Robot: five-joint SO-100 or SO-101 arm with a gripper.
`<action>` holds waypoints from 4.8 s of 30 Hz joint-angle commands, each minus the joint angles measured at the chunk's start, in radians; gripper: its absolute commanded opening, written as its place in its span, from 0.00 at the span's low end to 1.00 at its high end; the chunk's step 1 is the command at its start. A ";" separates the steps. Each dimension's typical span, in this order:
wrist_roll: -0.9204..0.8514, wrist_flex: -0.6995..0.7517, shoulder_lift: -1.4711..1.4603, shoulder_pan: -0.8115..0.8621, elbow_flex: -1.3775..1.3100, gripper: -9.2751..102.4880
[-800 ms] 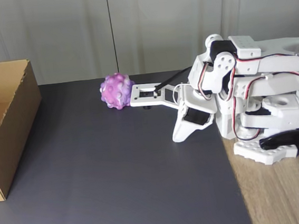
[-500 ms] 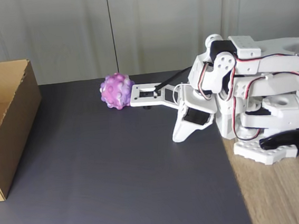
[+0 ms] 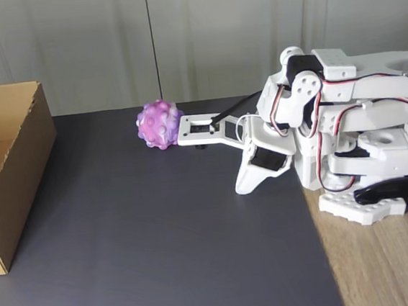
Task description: Grasp a ball and put it in the box.
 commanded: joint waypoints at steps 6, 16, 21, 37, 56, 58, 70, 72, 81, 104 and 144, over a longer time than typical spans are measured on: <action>-0.005 0.018 -0.008 -0.011 0.005 0.08; -0.005 0.018 -0.008 -0.011 0.005 0.08; -0.005 0.018 -0.008 -0.011 0.005 0.08; -0.005 0.018 -0.008 -0.011 0.005 0.08; -0.005 0.018 -0.008 -0.011 0.005 0.08; -0.005 0.018 -0.008 -0.011 0.005 0.08; 0.041 0.012 -0.008 0.071 0.005 0.08; 0.038 0.012 -0.008 0.069 0.005 0.08; 0.078 0.005 -0.009 0.115 0.000 0.08; 0.209 -0.063 -0.025 0.252 -0.341 0.08; 0.241 -0.425 -1.118 0.534 -1.029 0.10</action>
